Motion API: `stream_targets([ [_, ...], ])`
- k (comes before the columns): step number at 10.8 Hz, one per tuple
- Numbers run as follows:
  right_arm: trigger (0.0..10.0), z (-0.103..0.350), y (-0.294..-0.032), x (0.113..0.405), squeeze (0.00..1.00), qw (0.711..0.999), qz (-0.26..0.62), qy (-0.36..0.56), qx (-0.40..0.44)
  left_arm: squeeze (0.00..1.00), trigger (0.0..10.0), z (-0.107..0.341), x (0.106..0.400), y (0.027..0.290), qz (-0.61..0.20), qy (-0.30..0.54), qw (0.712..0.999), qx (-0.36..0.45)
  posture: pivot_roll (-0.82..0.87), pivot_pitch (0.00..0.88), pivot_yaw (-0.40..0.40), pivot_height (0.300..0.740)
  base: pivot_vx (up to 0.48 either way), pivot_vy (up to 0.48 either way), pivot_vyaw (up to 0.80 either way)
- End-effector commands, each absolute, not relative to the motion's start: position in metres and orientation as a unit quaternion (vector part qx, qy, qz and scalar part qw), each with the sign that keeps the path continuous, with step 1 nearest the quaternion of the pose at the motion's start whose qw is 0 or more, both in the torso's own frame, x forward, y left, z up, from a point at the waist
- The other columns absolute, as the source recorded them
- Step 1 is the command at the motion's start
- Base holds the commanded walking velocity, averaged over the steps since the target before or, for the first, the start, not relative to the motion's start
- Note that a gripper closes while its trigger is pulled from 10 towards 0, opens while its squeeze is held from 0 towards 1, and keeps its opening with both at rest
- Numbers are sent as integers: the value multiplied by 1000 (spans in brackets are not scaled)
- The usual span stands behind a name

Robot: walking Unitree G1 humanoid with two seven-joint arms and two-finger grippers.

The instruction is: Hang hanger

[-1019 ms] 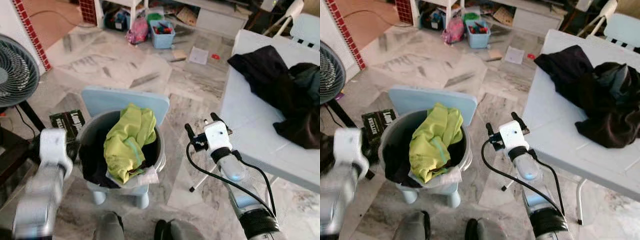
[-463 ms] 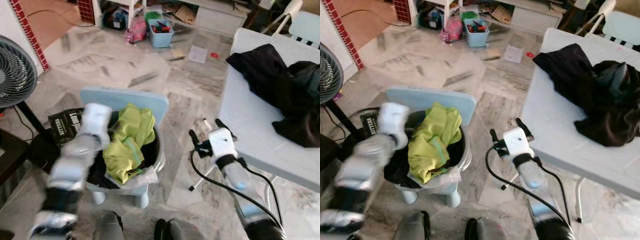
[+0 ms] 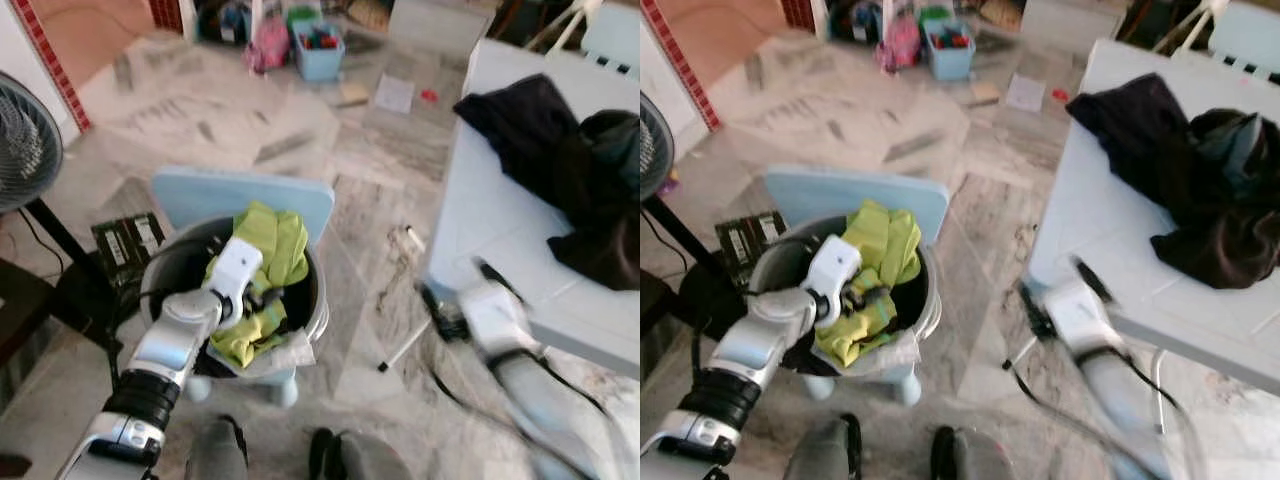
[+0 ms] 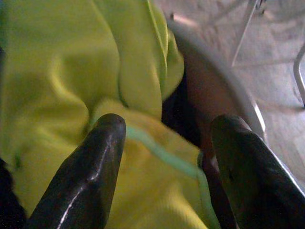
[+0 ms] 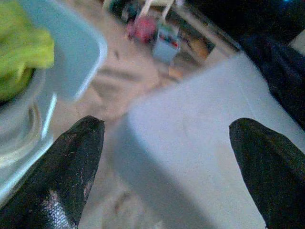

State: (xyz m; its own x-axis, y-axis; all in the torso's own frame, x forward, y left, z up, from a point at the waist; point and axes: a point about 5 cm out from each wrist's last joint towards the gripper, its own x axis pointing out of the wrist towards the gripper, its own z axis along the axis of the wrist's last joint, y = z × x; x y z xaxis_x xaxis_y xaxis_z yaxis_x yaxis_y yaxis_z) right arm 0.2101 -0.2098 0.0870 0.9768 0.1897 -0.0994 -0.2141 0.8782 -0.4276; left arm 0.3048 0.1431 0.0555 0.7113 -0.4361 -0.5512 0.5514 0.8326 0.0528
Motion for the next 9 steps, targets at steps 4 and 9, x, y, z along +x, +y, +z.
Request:
stream_targets([
  [4,10000,107,-235,186,0,961,96,59,-253,0,9922,41,309,140,-275,291,910,106,-236,268,-161,740,0,0,0],
  [9,10000,105,-227,188,0,958,112,66,-257,0,10000,44,322,164,-109,273,956,18,-210,259,-165,740,0,0,0],
])
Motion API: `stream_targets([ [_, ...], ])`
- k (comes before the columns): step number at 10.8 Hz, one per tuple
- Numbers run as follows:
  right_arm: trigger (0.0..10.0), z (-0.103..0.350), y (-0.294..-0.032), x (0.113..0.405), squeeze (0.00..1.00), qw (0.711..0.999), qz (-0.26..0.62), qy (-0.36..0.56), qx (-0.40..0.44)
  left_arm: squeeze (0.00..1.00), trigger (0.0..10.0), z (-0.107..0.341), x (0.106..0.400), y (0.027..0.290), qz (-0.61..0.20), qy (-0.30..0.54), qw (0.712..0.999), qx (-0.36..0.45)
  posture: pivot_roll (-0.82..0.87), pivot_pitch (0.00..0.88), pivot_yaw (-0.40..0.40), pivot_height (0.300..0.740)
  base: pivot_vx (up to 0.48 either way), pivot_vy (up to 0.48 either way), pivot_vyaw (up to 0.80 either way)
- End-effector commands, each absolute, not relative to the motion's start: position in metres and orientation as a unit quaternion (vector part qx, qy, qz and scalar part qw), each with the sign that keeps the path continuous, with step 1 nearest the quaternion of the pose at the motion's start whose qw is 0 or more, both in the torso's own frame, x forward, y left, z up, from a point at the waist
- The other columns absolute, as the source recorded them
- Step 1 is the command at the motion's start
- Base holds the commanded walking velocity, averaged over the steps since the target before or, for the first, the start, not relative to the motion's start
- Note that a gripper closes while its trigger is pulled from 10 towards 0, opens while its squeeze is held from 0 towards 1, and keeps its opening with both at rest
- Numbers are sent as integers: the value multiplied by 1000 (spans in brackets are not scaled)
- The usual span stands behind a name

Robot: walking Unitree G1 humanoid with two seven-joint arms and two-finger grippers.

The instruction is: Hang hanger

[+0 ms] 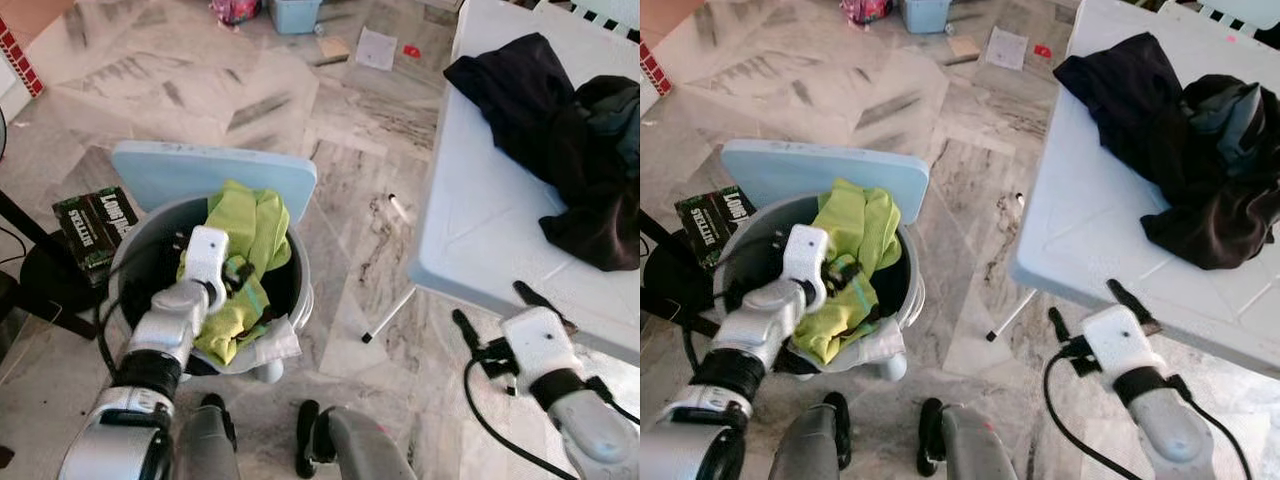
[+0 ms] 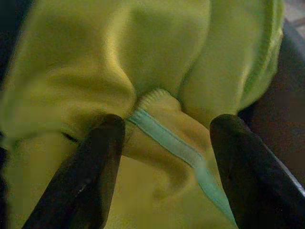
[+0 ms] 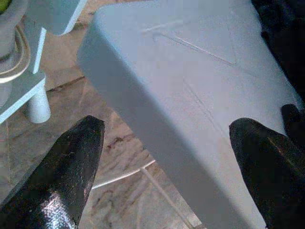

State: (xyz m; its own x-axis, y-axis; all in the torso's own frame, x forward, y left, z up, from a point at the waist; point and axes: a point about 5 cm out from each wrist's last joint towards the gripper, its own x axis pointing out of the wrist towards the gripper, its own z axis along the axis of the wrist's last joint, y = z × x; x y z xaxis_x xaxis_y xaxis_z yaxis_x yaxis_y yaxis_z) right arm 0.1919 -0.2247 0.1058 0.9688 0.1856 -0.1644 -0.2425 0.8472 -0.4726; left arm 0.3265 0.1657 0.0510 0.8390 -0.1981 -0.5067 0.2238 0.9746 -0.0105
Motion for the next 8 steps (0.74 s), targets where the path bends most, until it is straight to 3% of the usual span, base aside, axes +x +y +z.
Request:
stream_targets([
  [1,10000,105,-225,191,0,958,114,63,-257,0,10000,40,320,163,-112,280,954,12,-207,256,-164,740,0,0,0],
  [4,10000,105,-222,197,0,958,112,57,-257,0,10000,27,318,163,-127,314,941,1,-209,252,-156,740,0,0,0],
  [5,10000,105,-222,196,0,958,111,56,-258,0,2549,21,314,164,-128,330,935,-1,-216,249,-149,740,0,0,0],
  [6,10000,105,-221,196,0,958,111,55,-258,0,0,19,314,166,-123,329,936,4,-216,249,-149,740,0,0,0],
  [8,10000,104,-219,199,0,958,113,52,-260,0,0,22,317,171,-111,318,942,5,-210,242,-150,740,0,0,0],
])
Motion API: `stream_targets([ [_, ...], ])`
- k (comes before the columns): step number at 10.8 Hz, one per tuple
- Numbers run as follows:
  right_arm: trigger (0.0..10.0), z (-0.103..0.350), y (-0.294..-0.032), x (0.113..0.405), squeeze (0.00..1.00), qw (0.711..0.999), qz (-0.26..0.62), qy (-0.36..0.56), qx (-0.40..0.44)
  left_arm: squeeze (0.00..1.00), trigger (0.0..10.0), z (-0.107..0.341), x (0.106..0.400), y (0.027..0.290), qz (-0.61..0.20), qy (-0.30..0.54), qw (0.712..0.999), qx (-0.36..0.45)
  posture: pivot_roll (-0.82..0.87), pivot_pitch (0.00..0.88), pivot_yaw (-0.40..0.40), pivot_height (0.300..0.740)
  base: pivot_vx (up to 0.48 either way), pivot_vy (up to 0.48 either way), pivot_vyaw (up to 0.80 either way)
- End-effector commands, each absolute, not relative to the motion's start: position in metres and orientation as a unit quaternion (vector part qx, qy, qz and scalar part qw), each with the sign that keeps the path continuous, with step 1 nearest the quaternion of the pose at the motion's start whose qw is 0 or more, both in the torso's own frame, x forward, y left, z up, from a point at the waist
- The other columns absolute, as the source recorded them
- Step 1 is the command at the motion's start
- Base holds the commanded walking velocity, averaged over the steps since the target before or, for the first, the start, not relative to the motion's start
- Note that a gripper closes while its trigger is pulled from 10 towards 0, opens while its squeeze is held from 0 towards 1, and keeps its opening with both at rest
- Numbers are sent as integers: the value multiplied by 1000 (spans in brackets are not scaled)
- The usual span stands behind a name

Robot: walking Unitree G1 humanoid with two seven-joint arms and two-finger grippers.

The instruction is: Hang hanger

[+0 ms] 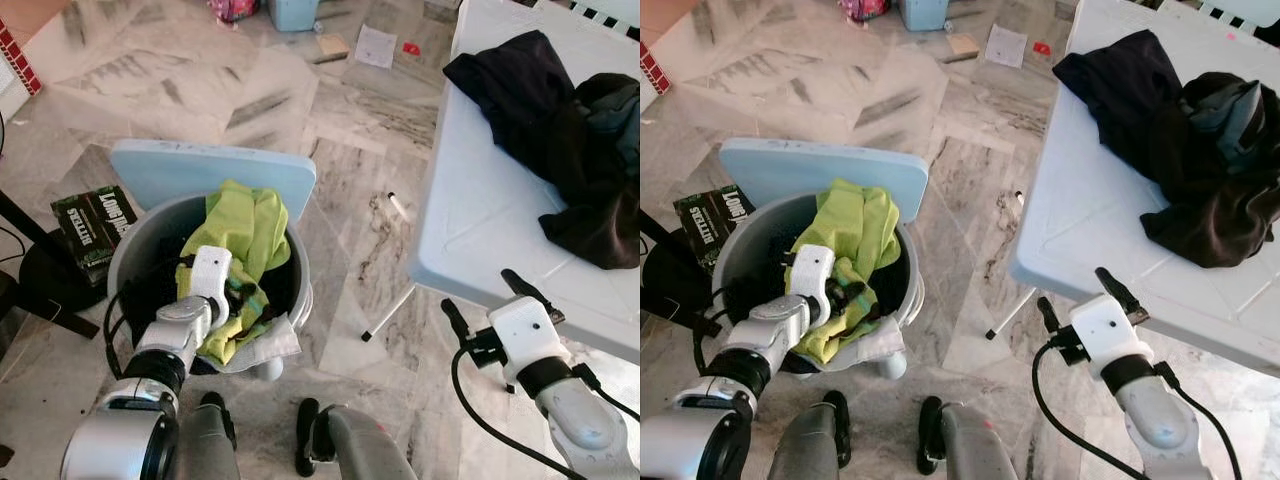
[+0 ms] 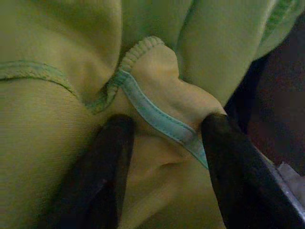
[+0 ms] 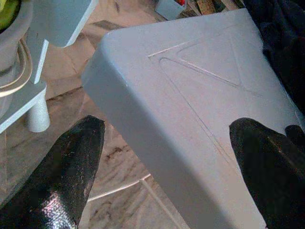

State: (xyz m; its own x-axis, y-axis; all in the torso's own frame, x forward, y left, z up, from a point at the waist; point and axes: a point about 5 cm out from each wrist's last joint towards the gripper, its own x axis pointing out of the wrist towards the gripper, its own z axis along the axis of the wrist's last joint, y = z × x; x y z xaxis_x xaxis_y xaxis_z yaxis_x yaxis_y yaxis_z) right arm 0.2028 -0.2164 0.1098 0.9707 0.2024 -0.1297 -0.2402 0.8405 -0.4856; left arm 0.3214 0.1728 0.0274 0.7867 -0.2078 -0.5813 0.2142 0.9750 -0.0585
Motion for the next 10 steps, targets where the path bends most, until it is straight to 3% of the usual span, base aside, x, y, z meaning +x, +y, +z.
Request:
stream_targets([
  [1,10000,104,-218,201,0,958,114,49,-260,0,0,23,318,173,-109,316,942,5,-207,239,-150,740,0,0,0],
  [8,10000,105,-211,214,0,960,122,30,-249,0,0,28,324,179,-92,295,951,4,-192,216,-149,740,0,0,0],
  [10,10000,109,-188,208,0,964,218,40,-149,0,0,28,325,180,-86,284,955,-4,-190,212,-150,740,0,0,0],
])
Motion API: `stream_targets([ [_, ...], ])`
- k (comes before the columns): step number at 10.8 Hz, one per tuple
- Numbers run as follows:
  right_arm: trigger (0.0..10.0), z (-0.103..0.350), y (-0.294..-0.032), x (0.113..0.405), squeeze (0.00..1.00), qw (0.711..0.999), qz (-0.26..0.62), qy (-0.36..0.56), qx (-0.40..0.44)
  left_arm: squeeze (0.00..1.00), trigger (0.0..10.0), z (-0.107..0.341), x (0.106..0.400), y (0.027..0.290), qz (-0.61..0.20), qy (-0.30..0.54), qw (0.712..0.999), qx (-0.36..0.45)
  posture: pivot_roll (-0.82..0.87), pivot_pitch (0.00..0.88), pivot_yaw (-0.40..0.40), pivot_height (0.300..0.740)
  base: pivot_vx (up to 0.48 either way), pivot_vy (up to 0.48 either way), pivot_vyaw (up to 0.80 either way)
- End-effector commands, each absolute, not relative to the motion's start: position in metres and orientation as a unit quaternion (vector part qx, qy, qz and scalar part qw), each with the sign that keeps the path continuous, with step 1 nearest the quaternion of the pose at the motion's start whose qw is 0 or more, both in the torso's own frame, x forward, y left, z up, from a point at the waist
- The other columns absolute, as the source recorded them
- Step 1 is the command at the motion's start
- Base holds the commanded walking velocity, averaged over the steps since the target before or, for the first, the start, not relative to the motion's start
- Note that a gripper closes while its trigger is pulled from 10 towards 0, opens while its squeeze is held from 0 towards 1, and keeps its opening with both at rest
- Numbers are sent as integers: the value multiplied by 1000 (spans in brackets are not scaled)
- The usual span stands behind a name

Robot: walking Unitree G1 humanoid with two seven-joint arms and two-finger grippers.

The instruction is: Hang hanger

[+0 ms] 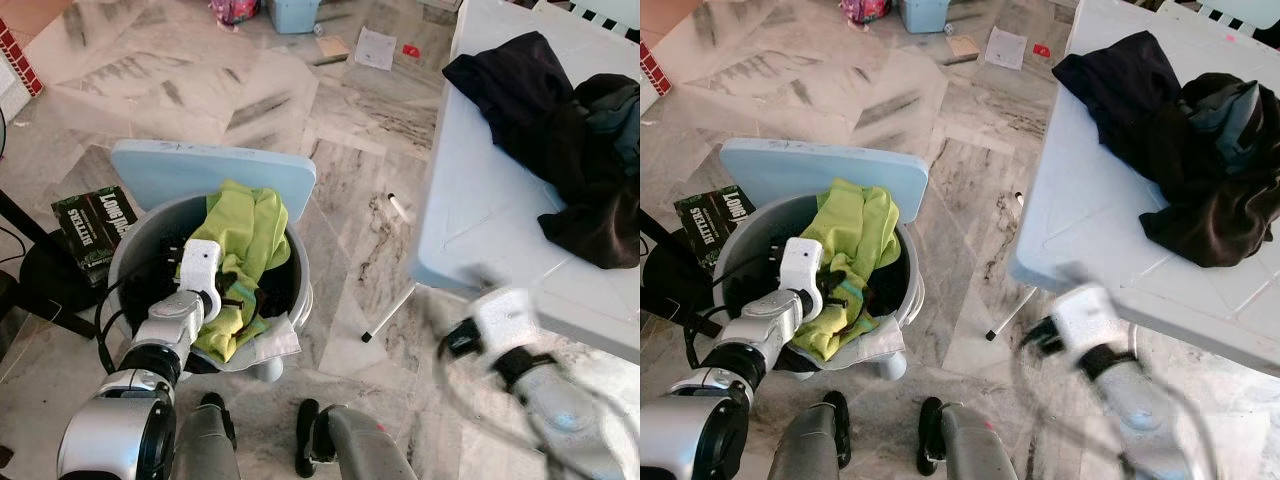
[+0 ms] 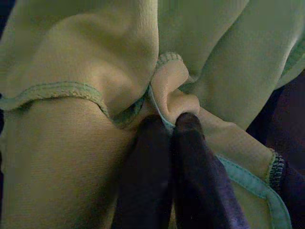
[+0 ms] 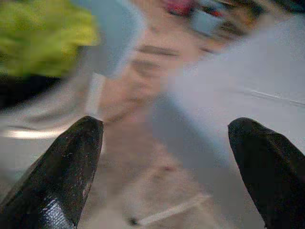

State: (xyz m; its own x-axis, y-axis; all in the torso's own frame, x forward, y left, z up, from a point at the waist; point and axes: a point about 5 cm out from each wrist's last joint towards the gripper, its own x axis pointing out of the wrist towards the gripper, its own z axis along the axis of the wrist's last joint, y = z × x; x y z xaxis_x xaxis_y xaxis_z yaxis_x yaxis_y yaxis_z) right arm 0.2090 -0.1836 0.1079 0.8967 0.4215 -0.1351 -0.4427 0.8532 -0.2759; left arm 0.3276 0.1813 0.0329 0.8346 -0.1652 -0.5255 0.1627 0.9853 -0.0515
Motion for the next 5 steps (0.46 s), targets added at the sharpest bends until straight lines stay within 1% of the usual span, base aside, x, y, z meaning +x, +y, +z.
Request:
stream_targets([
  [1,10000,110,-184,205,0,960,240,41,-140,0,0,28,324,180,-84,282,956,-7,-190,212,-151,740,0,0,0],
  [2,10000,110,-181,202,0,957,259,50,-116,0,0,28,324,180,-82,281,956,-9,-190,211,-150,740,0,0,0],
  [3,10000,111,-178,200,0,955,279,68,-74,0,0,28,324,180,-82,279,957,-11,-191,211,-148,740,0,0,0],
  [4,10000,114,-170,194,0,937,334,103,-11,0,0,29,325,180,-82,274,958,-12,-193,209,-144,740,0,0,0],
  [5,10000,113,-168,191,0,926,360,113,-19,0,0,30,326,180,-81,273,959,-13,-192,207,-142,740,0,0,0],
])
